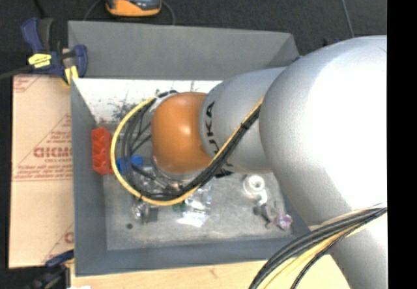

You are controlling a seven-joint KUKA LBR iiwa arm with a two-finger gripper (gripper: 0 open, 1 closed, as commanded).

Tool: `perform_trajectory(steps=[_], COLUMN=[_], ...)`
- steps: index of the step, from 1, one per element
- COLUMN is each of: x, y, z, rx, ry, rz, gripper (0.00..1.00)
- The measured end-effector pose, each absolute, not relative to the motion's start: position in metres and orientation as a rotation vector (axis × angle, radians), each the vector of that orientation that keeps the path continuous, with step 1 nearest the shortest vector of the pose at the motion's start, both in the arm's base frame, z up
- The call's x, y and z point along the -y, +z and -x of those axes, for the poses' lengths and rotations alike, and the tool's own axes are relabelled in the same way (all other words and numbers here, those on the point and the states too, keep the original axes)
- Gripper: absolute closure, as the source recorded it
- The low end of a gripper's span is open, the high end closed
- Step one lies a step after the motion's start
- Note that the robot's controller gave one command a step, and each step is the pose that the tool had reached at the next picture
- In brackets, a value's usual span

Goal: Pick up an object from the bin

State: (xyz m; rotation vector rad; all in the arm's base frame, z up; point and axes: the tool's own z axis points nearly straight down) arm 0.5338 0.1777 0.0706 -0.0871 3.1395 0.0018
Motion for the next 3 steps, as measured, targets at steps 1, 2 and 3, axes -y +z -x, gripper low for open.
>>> perform_trajectory(steps=[1,2,3], x=[-0.183,-0.182,-0.189], y=[0.236,0.231,0.132], z=[-0.52,-0.519,-0.614], rx=[-3.128,-3.136,-3.131], ry=[0.003,0.001,-0.001], rz=[0.13,0.129,0.22], gripper=[1.0,0.0,0.0])
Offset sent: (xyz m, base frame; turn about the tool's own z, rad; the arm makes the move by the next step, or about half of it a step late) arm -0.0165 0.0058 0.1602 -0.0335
